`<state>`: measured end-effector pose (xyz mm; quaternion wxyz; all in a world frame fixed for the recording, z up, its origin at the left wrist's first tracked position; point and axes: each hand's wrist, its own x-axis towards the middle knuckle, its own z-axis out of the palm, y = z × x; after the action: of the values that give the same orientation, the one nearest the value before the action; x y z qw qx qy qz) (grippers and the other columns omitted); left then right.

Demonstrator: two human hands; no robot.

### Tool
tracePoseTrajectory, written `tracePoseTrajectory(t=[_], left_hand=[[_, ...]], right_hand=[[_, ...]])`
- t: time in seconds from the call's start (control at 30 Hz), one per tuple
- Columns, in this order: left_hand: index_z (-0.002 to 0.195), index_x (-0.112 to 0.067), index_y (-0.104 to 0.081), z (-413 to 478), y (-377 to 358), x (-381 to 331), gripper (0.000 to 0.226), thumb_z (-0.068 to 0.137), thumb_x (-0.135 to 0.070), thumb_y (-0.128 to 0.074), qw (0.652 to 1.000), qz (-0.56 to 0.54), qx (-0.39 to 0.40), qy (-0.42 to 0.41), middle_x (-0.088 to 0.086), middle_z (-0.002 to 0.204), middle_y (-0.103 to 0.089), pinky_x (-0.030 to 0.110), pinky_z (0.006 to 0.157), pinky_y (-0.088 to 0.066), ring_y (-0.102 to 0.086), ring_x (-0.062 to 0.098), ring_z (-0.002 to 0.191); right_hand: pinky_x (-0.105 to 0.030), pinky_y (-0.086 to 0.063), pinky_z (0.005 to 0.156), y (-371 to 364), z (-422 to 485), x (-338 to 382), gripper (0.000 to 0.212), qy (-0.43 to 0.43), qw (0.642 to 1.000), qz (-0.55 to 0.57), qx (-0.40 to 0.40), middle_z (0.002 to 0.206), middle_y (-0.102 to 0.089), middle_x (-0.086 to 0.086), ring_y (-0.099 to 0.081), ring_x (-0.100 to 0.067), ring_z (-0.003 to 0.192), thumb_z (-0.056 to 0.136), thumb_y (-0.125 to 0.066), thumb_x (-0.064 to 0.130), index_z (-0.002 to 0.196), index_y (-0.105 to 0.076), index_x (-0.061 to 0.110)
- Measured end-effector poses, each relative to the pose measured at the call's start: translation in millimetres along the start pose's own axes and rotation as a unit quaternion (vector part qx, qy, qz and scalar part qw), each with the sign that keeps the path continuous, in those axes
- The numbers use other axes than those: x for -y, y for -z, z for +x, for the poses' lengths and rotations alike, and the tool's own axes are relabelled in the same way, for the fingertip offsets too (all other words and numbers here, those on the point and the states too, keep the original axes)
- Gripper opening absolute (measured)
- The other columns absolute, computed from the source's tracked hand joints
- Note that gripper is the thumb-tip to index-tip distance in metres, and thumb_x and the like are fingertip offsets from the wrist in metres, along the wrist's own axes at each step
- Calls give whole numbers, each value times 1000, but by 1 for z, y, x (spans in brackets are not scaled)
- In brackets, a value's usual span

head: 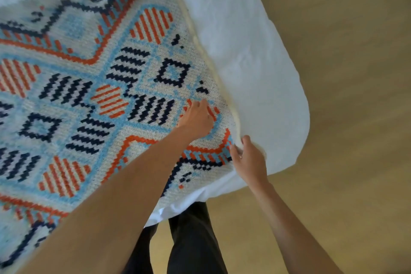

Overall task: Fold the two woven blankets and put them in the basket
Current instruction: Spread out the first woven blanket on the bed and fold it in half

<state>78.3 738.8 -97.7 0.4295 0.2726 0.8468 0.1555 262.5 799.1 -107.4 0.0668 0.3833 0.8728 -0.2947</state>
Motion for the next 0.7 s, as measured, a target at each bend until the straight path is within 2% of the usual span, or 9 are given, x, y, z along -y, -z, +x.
tracePoseTrajectory(t=[0.07,0.13,0.23,0.3,0.37,0.43,0.57,0.63,0.7], left_hand=[[139,-11,-29,-9,2,1,45,95,-9,-39,1000,-8,-4,-5,13,130,-41,30,80,-41,-45,17,96],[137,-10,-31,-17,5,5,42,96,-11,-39,1000,-20,0,-7,13,127,-42,31,79,-43,-47,18,95],[130,-9,-37,-30,12,15,33,98,-19,-37,998,-56,-10,-10,13,121,-47,35,81,-49,-51,20,93],[126,-9,-40,-38,19,24,33,100,-29,-35,994,-98,-39,4,10,118,-48,32,77,-47,-52,19,92],[126,-10,-40,-44,29,37,39,99,-37,-36,987,-145,-69,25,10,116,-48,28,69,-44,-52,18,90],[125,-10,-40,-52,41,53,40,98,-39,-39,978,-179,-97,38,10,112,-51,23,57,-40,-52,16,81],[118,-7,-39,-70,71,96,25,98,-23,-41,966,-194,-163,55,15,103,-54,22,46,-31,-47,15,67],[122,-7,-38,-81,90,120,24,99,-15,-35,960,-200,-180,70,16,100,-55,23,42,-29,-43,13,59],[132,-7,-35,-94,106,146,33,100,-13,-32,958,-203,-187,83,12,92,-52,22,39,-29,-42,12,54]], right_hand=[[-25,-43,47,-6,-12,-1,20,-46,999,16,-4,65,-52,6,-52,-10,53,96,-50,26,92,-53,6],[-18,-33,44,-9,-26,7,18,-67,998,15,-7,60,-46,9,-47,-6,47,97,-48,22,92,-53,6],[-12,-23,40,-19,-46,39,12,-31,999,-2,-25,56,-45,10,-39,1,42,97,-50,18,92,-56,9],[-11,-34,38,-32,-59,66,12,16,1000,3,-26,63,-59,3,-47,-1,44,95,-53,16,97,-60,7],[-22,-50,40,-50,-72,93,8,64,998,-9,-20,73,-67,-2,-61,-11,52,93,-54,15,89,-57,9],[-22,-46,37,-66,-85,122,9,101,994,-20,-27,65,-63,1,-60,-12,49,88,-59,11,81,-53,10],[-15,-29,36,-99,-115,179,16,149,989,-23,-7,57,-57,2,-55,-11,42,80,-68,8,79,-53,11],[-14,-29,38,-116,-130,203,14,161,987,-21,2,59,-59,1,-56,-11,44,81,-67,9,81,-53,11],[-16,-32,38,-130,-144,228,10,158,987,-7,12,61,-59,1,-57,-11,47,83,-63,11,84,-53,12]])
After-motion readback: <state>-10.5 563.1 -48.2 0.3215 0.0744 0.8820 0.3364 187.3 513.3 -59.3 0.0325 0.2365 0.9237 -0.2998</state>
